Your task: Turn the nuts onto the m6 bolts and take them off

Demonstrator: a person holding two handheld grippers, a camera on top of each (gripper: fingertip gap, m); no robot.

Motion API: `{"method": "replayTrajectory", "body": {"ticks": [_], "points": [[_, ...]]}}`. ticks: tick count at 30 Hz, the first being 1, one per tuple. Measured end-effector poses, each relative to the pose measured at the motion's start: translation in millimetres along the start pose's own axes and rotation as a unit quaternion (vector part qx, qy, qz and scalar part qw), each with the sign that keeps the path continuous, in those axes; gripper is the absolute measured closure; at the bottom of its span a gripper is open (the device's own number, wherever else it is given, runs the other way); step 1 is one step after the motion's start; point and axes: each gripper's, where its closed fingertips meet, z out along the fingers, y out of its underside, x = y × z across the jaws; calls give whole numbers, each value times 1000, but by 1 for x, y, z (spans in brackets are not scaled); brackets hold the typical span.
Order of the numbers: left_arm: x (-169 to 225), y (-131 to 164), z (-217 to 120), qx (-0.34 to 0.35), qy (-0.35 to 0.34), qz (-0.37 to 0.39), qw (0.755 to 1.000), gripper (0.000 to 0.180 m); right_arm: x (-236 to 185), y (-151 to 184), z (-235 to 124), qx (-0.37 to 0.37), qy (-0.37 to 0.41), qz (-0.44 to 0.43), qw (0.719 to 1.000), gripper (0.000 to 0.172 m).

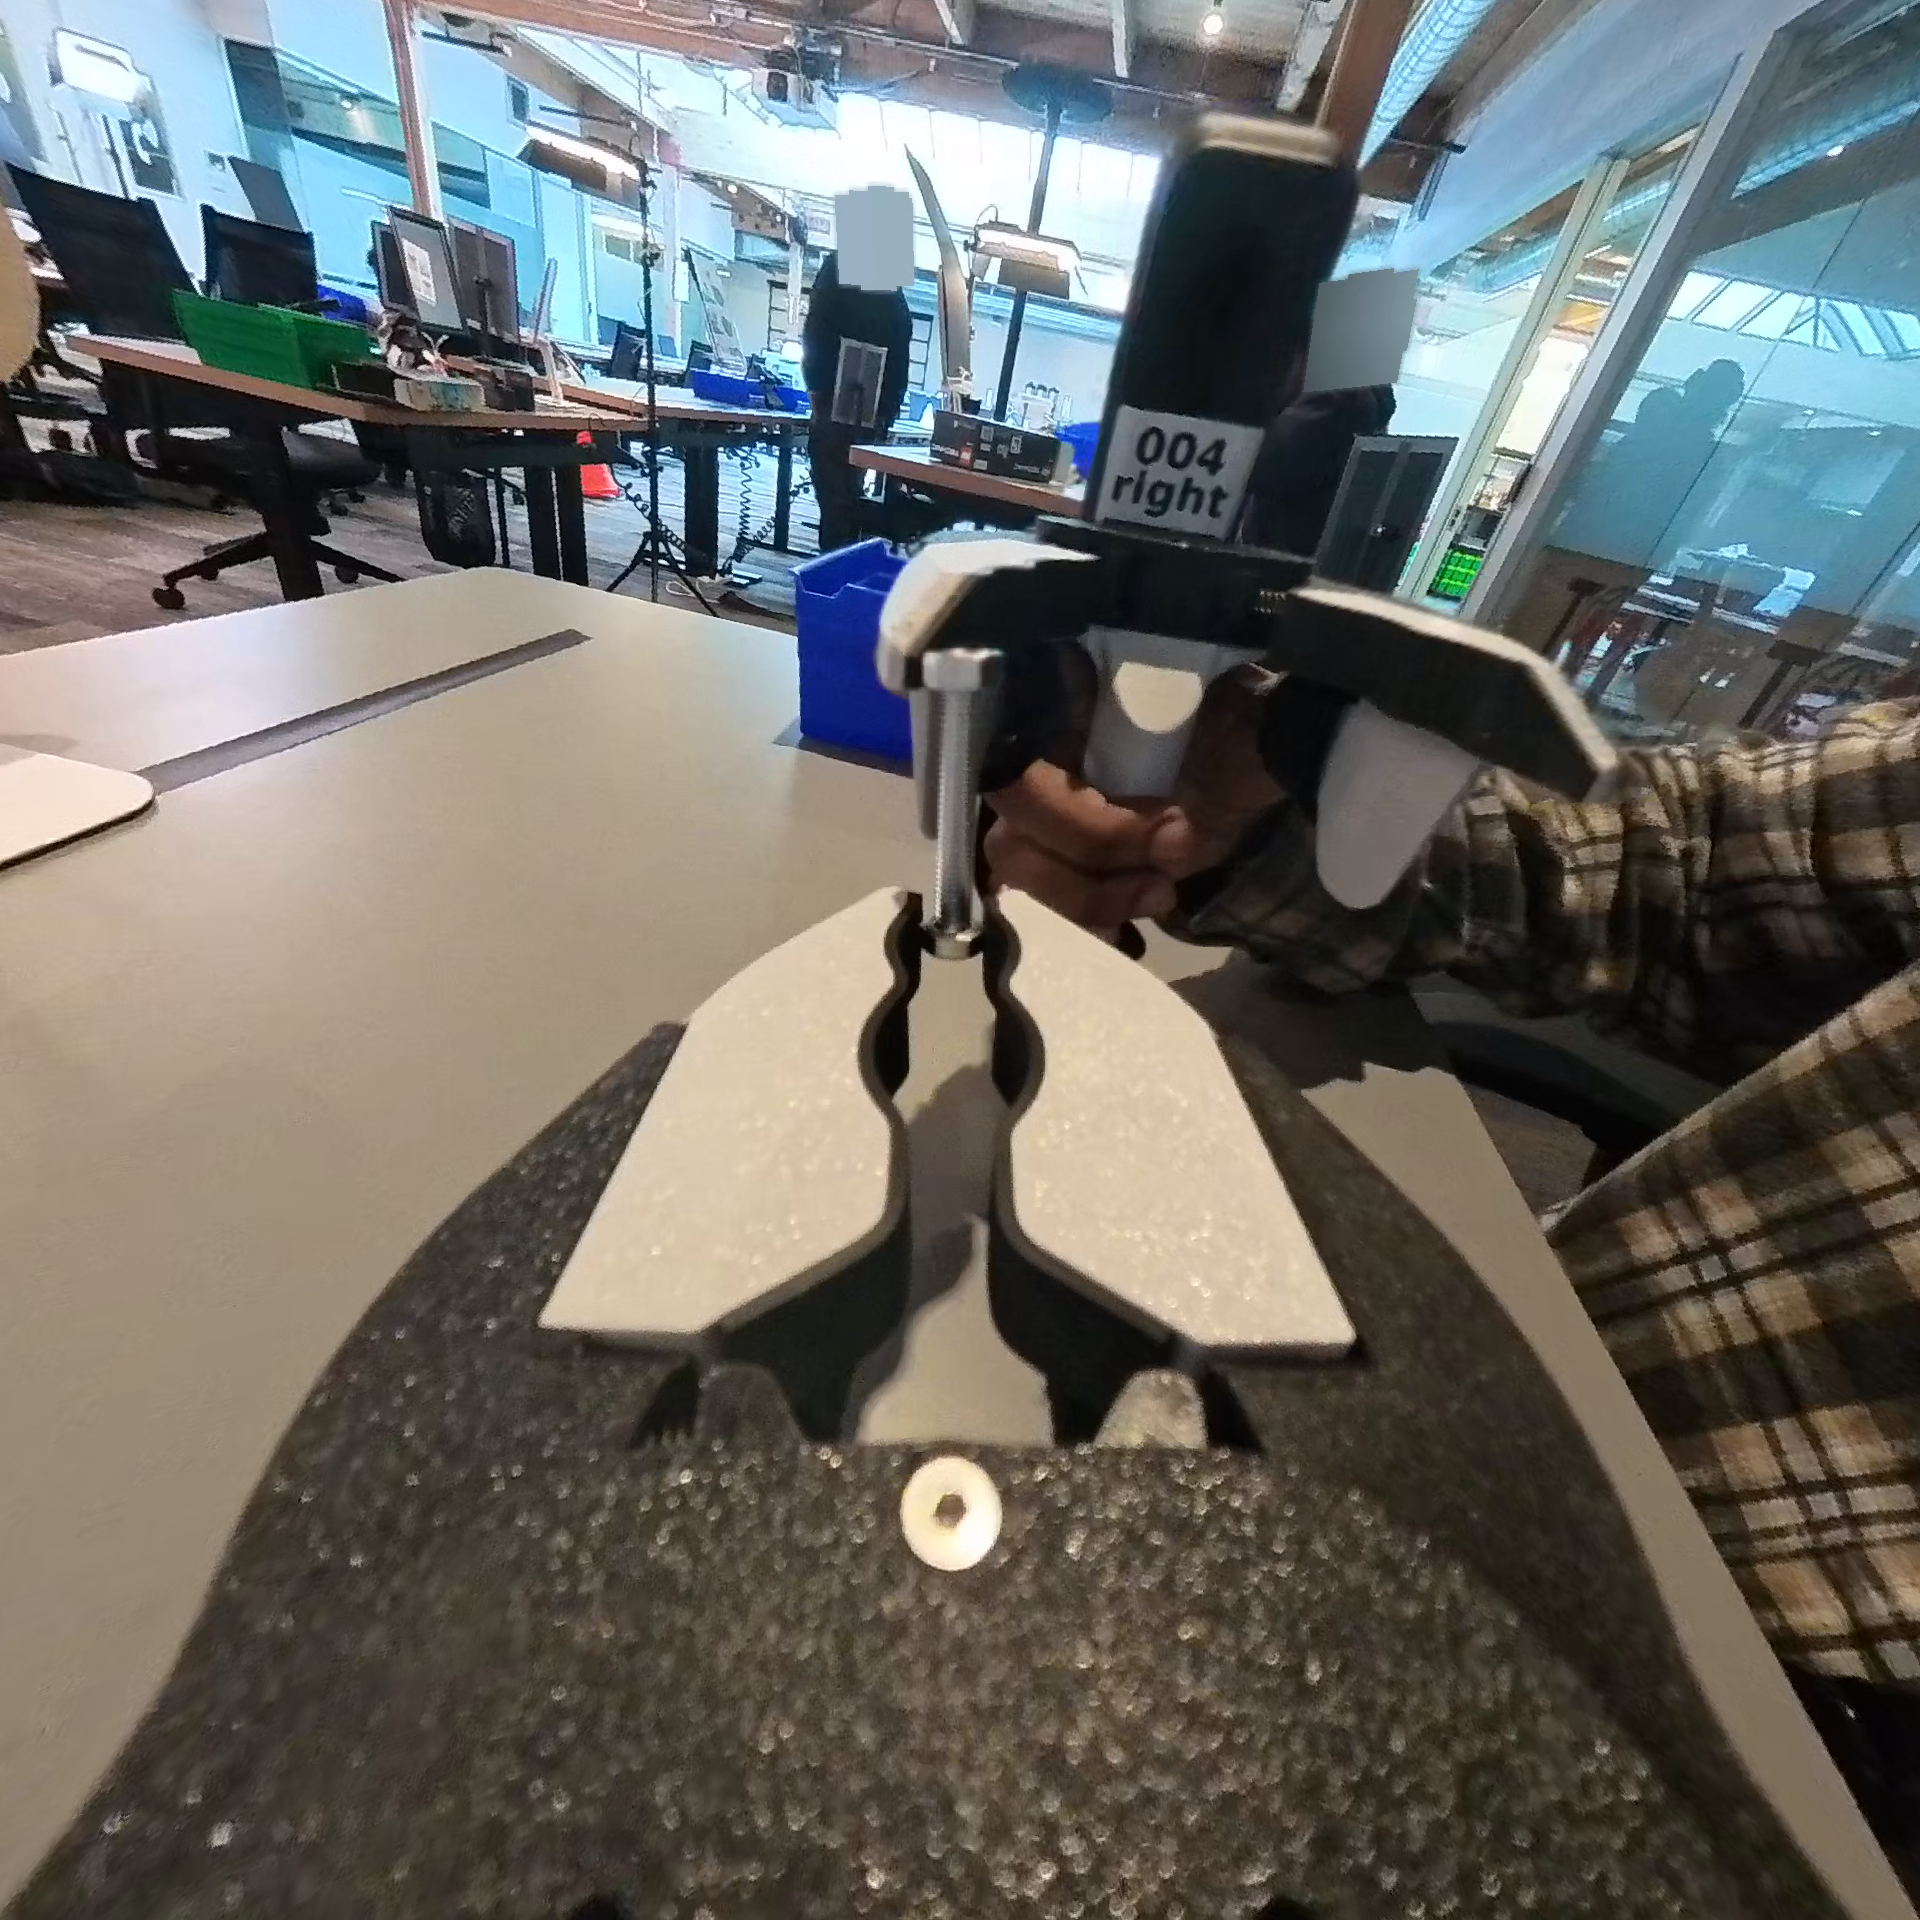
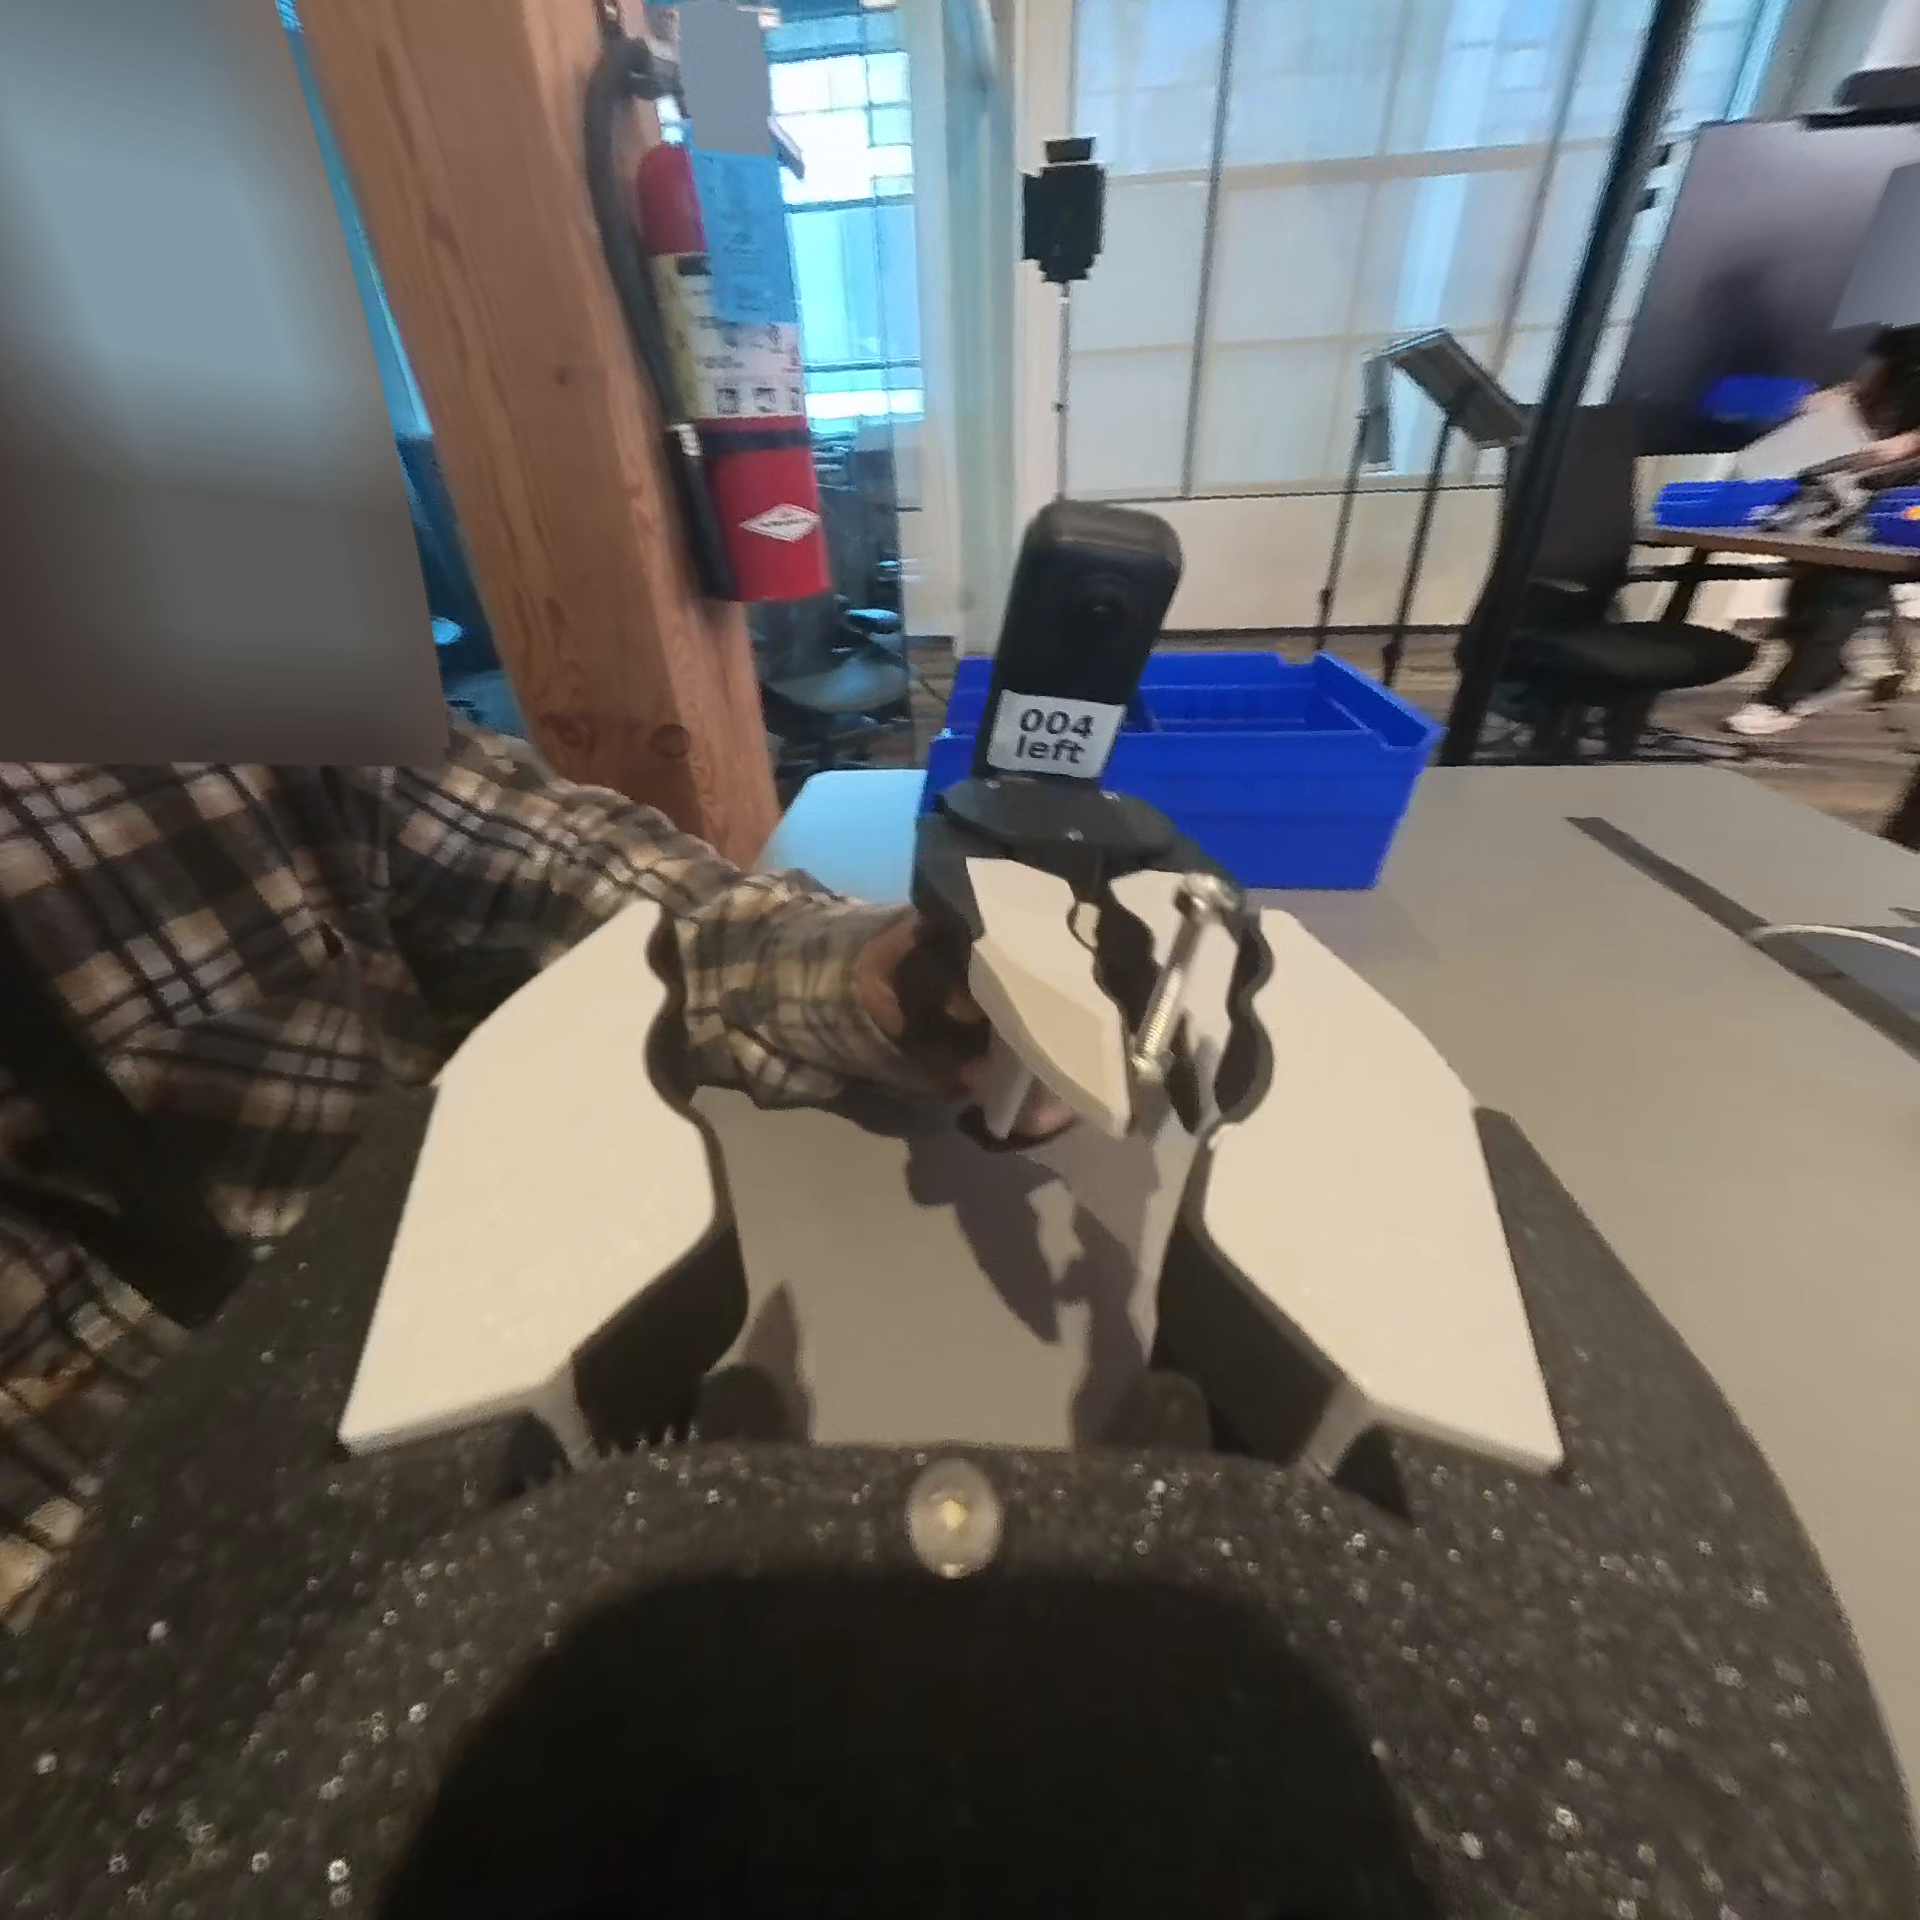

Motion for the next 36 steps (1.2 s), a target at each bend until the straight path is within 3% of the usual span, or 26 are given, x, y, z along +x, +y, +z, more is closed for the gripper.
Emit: {"method": "replayTrajectory", "body": {"ticks": [8,13,19,26,31,36], "points": [[6,2,5,-4,7,0,1000,170,-2,-2,13,7,-11,12,1000,67],[2,-1,2,-1,2,-1,1000,170,-8,-3,-5,17,27,1,1000,64],[10,5,10,-13,11,6,1000,170,-3,-4,13,20,7,26,999,59],[9,-1,6,-3,12,5,1000,170,-7,-2,1,20,38,15,999,58],[12,5,10,-14,10,8,1000,170,-12,-4,19,29,0,33,999,58],[12,2,10,-12,11,11,1000,170,-13,4,3,14,40,19,999,52]]}}
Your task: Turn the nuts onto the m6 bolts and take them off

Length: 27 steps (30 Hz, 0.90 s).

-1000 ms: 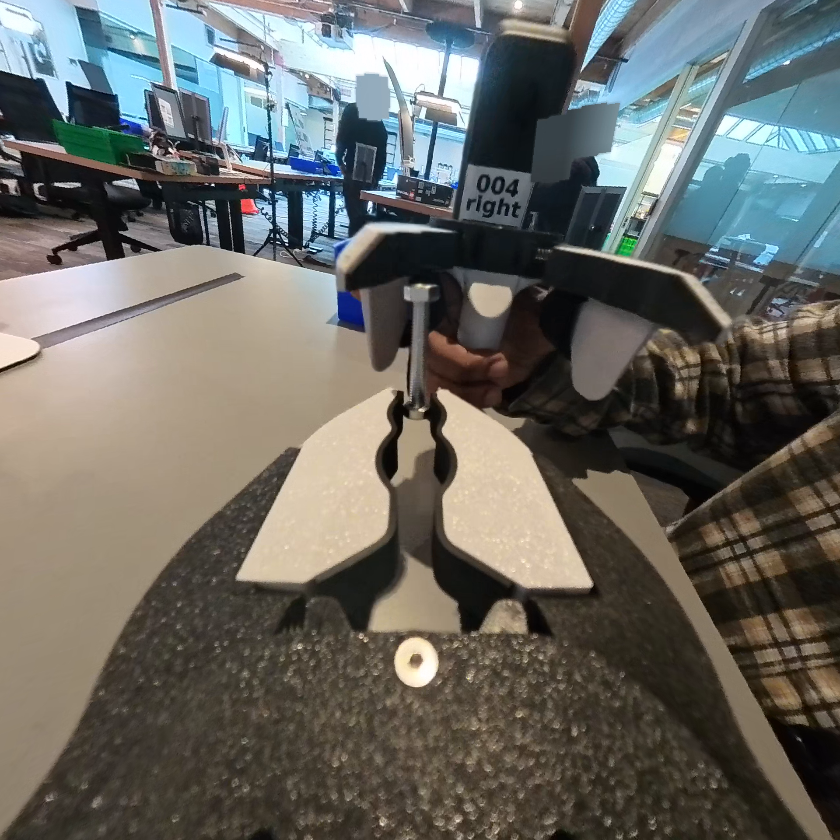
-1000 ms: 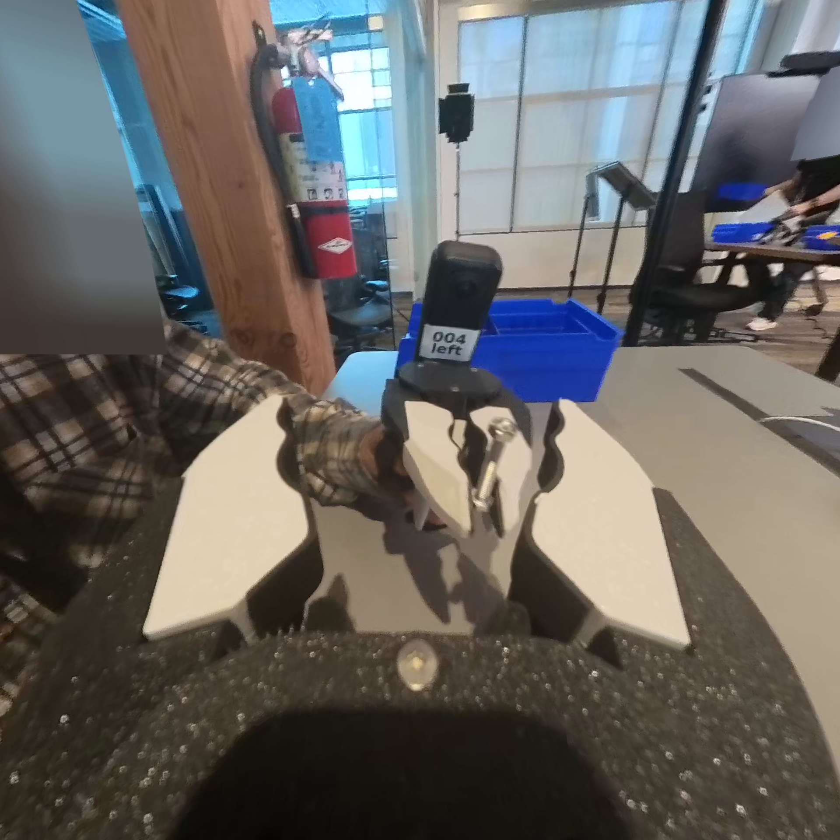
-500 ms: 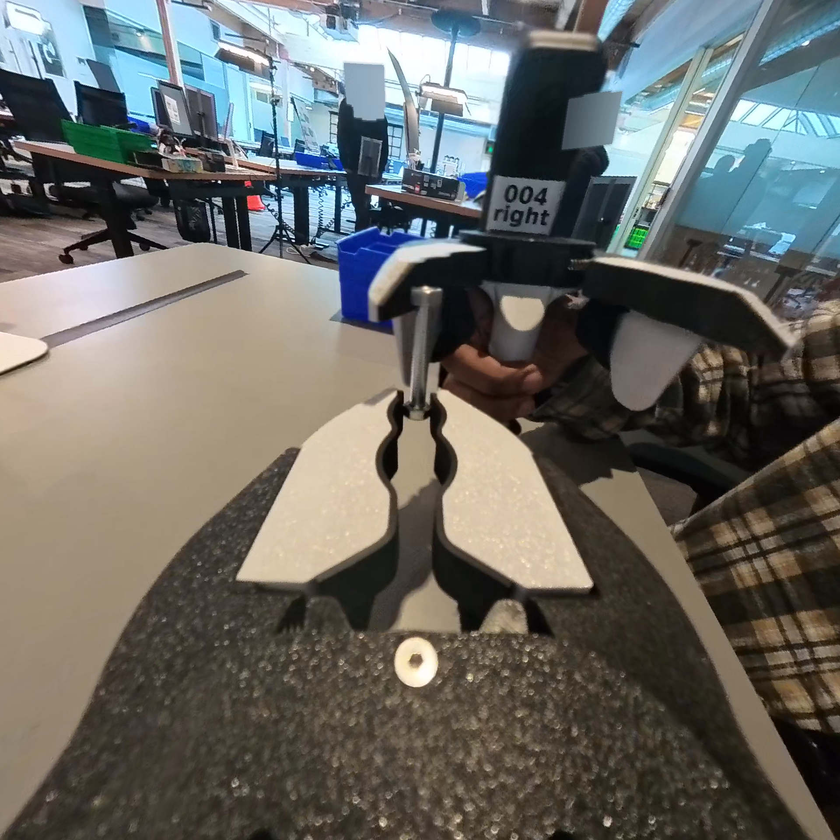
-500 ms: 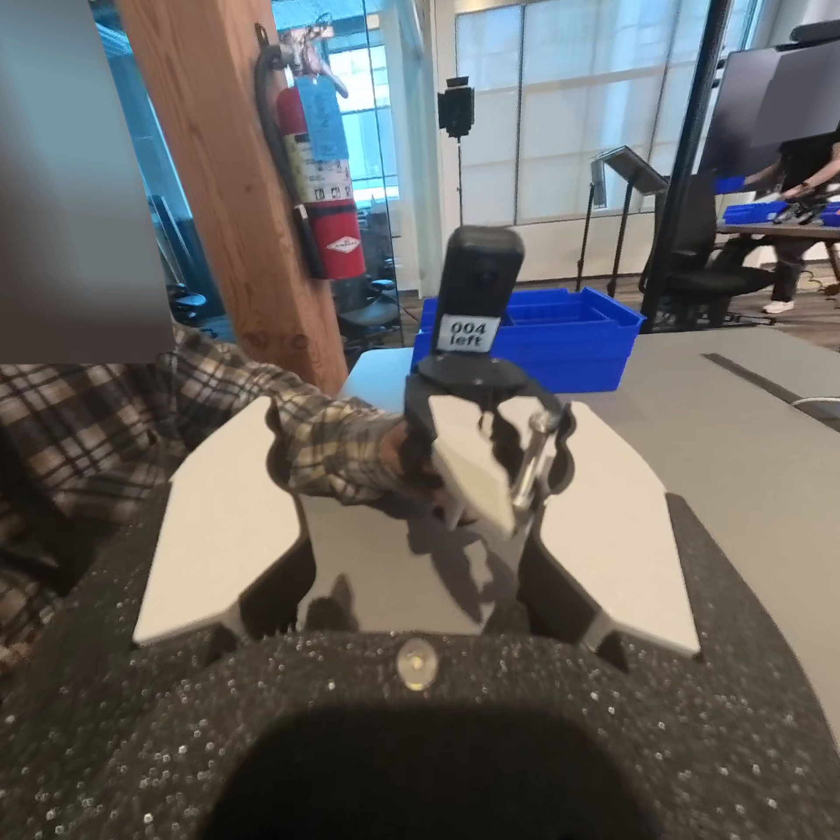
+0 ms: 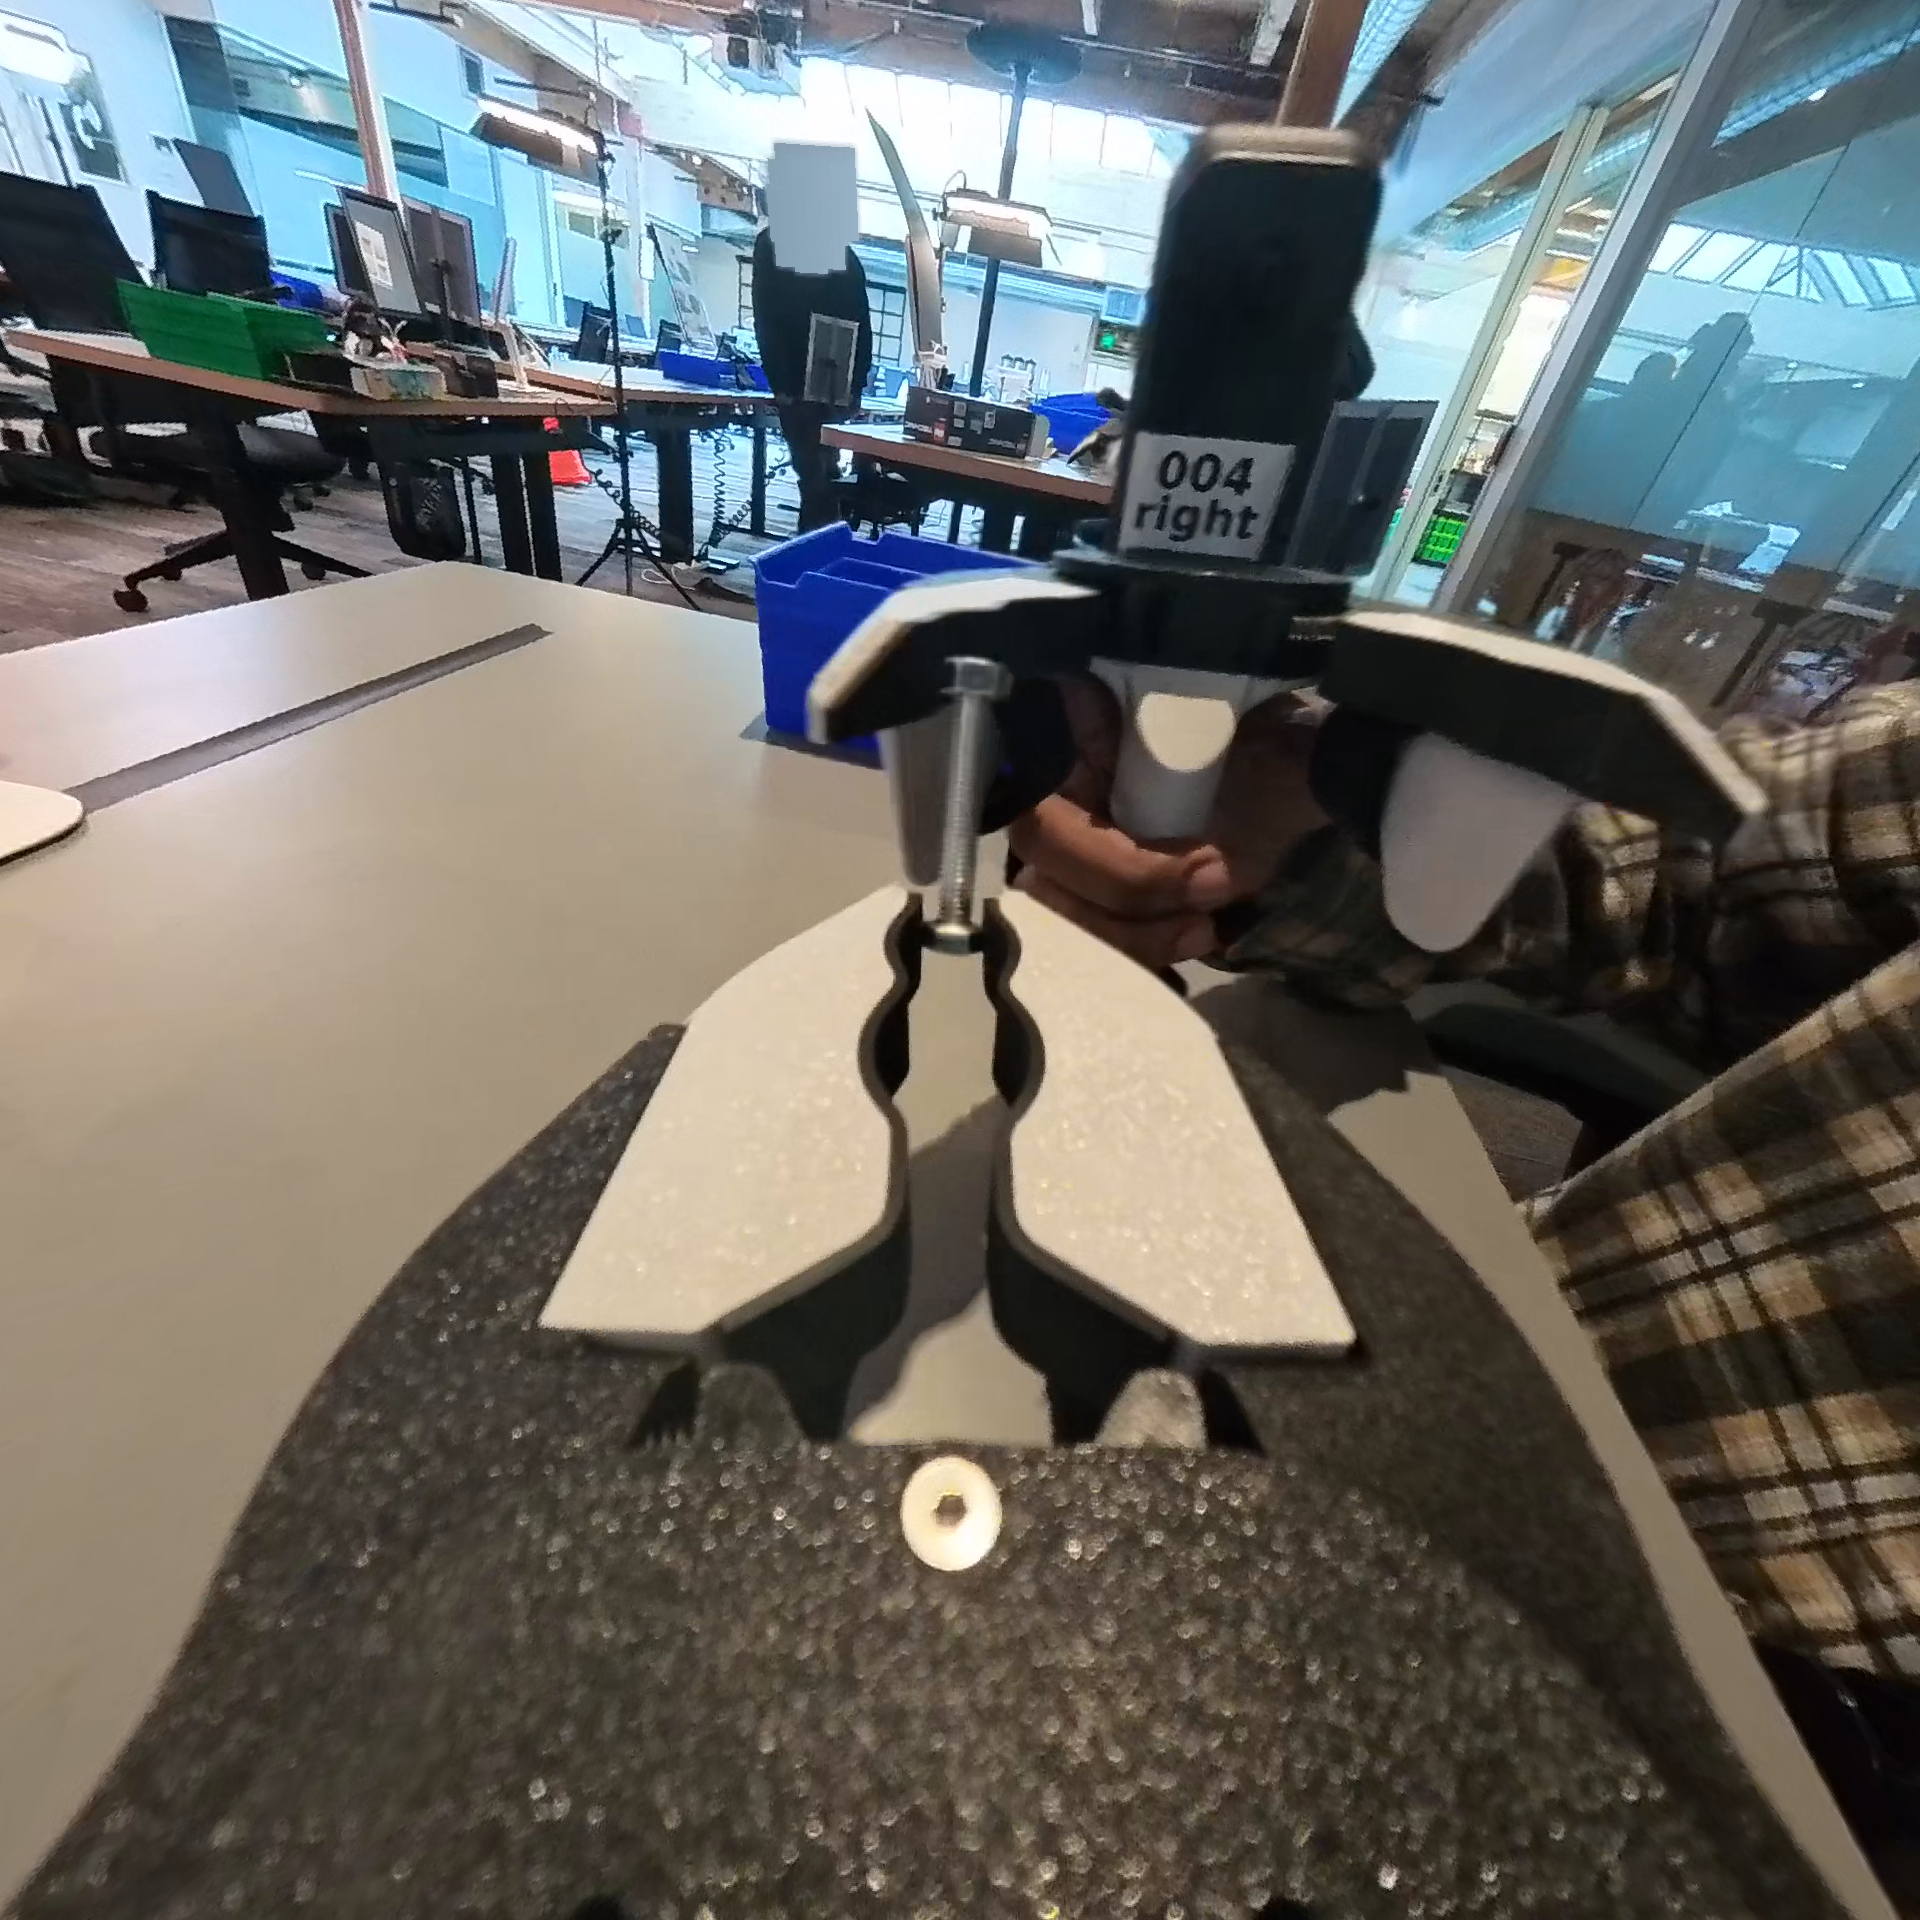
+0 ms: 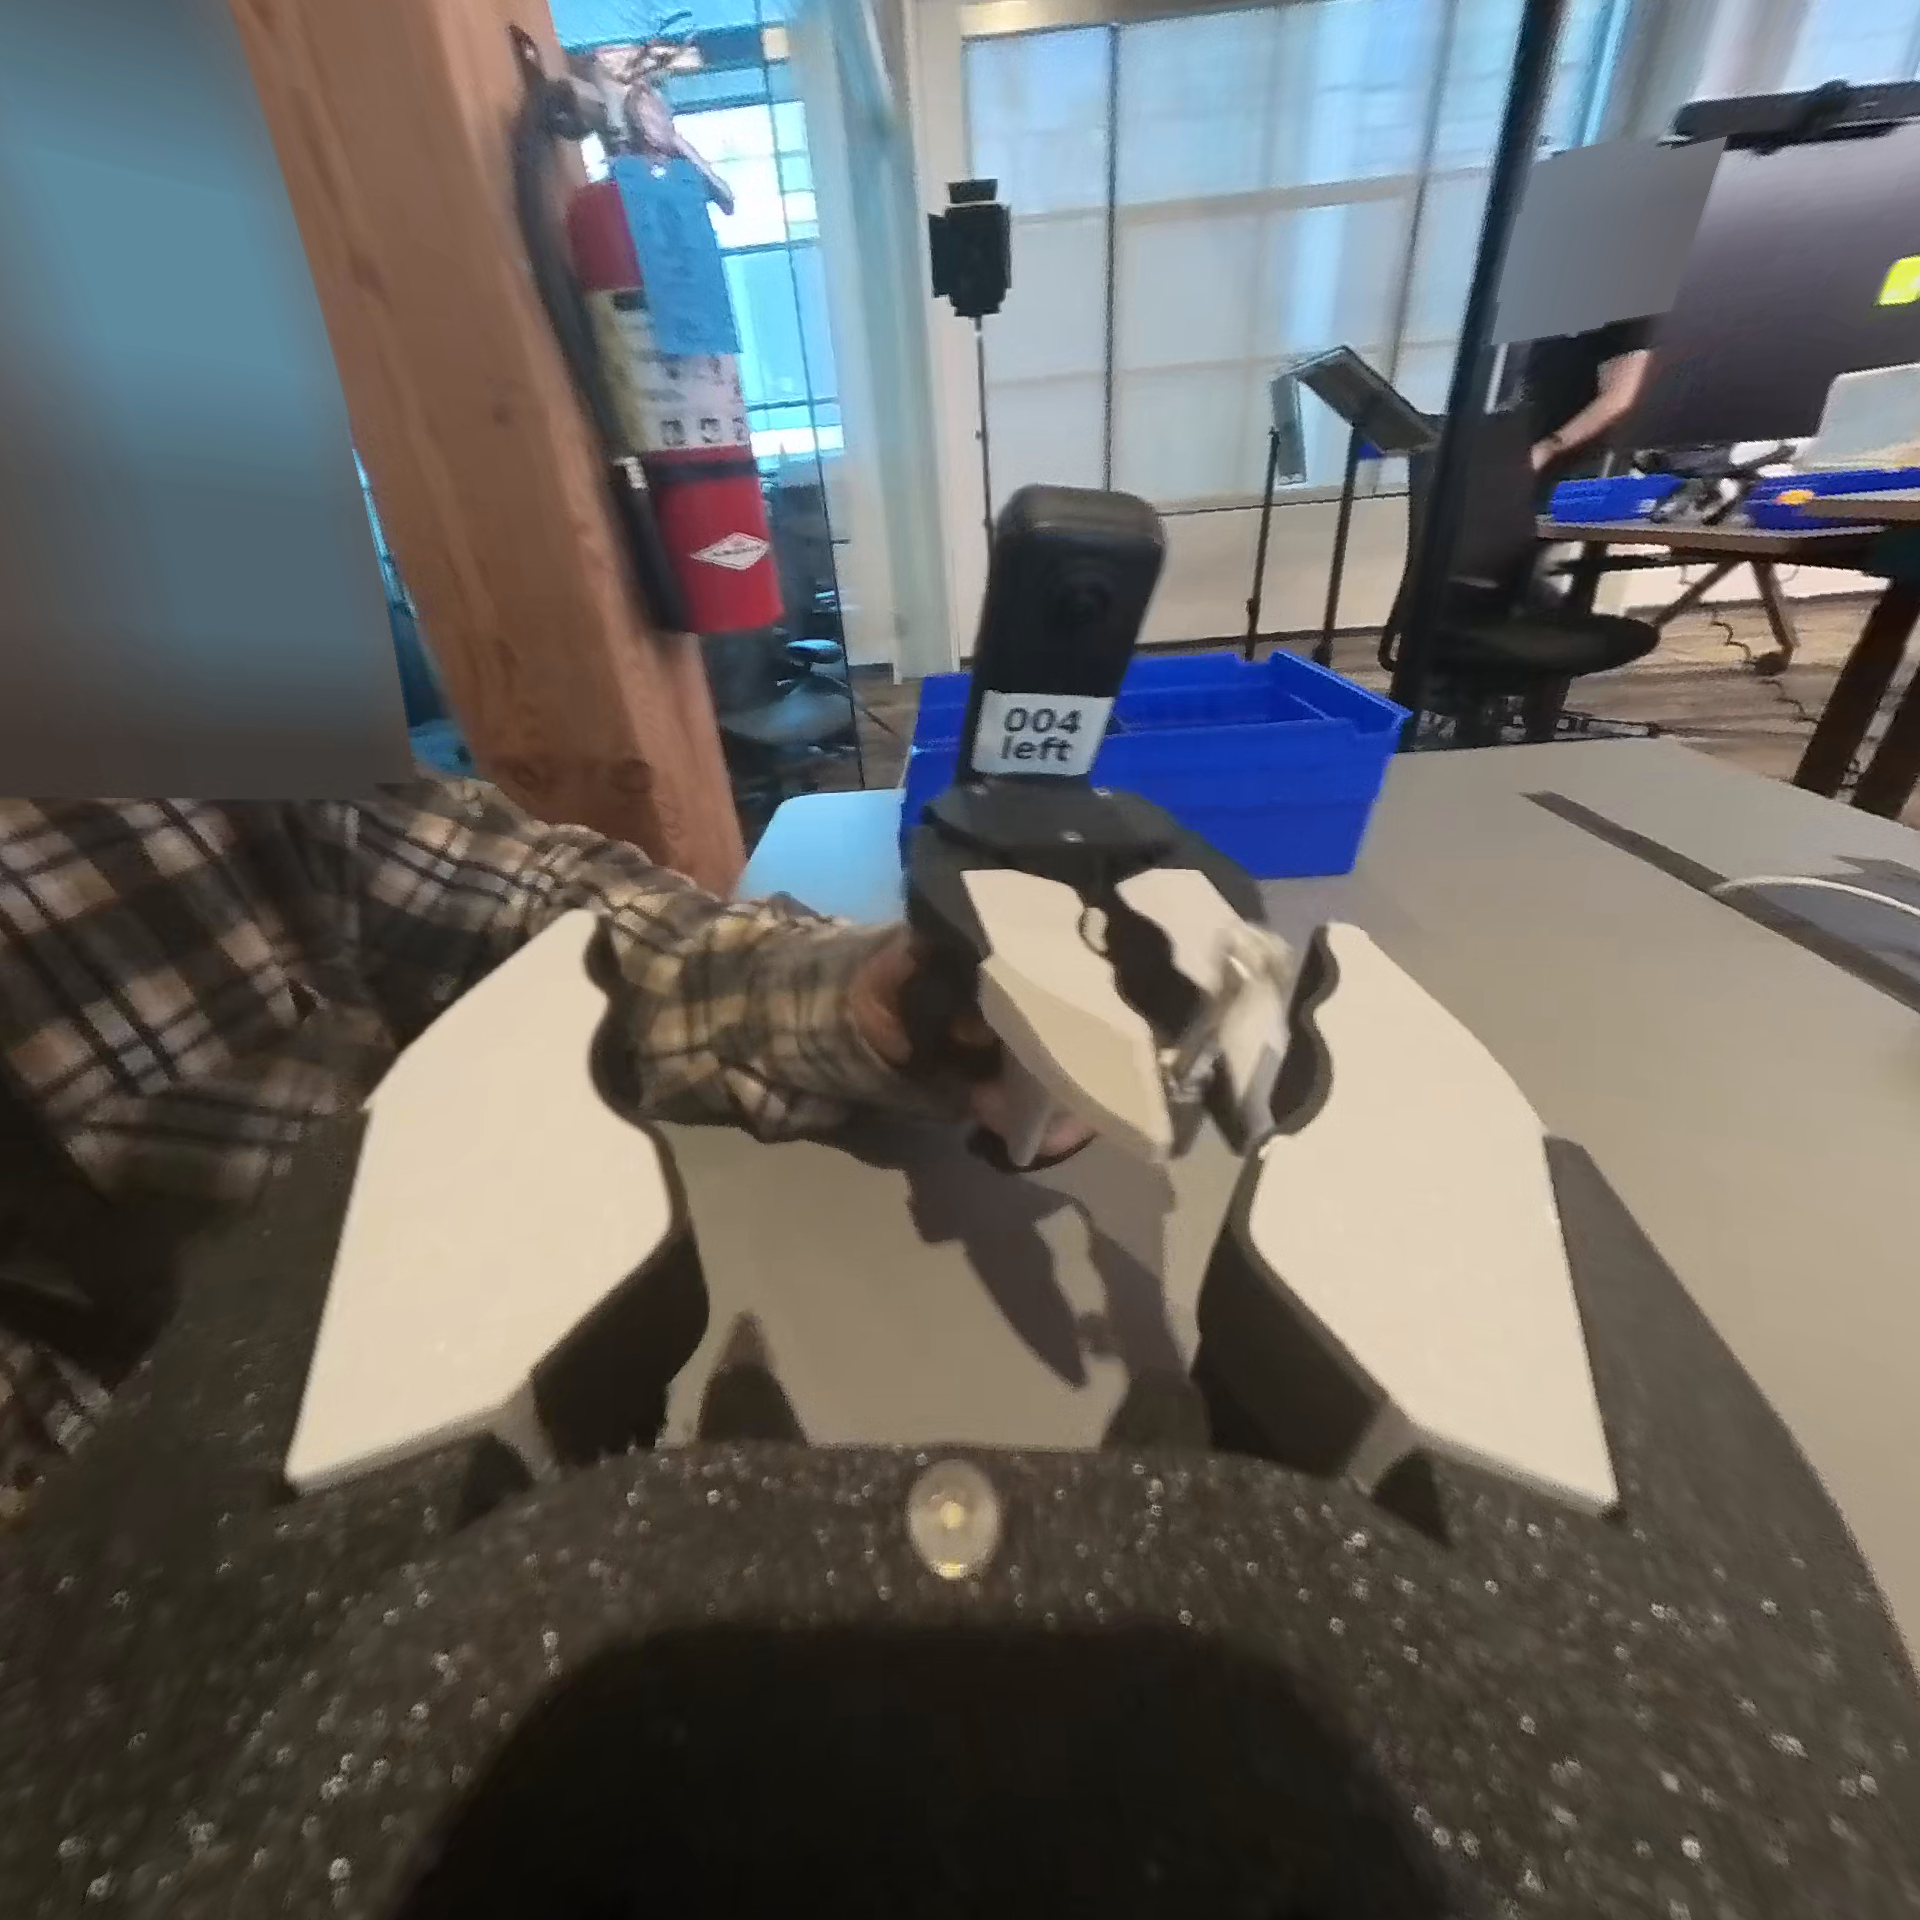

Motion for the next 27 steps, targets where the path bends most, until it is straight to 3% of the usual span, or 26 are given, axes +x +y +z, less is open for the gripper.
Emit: {"method": "replayTrajectory", "body": {"ticks": [6,12,18,23,27], "points": [[2,-1,1,11,1,-6,1000,170,11,-16,11,35,-14,18,999,48],[-6,-13,-8,48,-13,-20,999,170,-6,-22,9,90,-37,74,993,45],[-10,-18,-12,64,-27,-21,997,170,2,-28,1,101,9,52,994,41],[-13,-22,-15,79,-38,-29,996,170,2,-31,19,91,-9,53,994,39],[-19,-26,-22,91,-47,-36,994,170,-6,-31,12,86,8,35,996,38]]}}
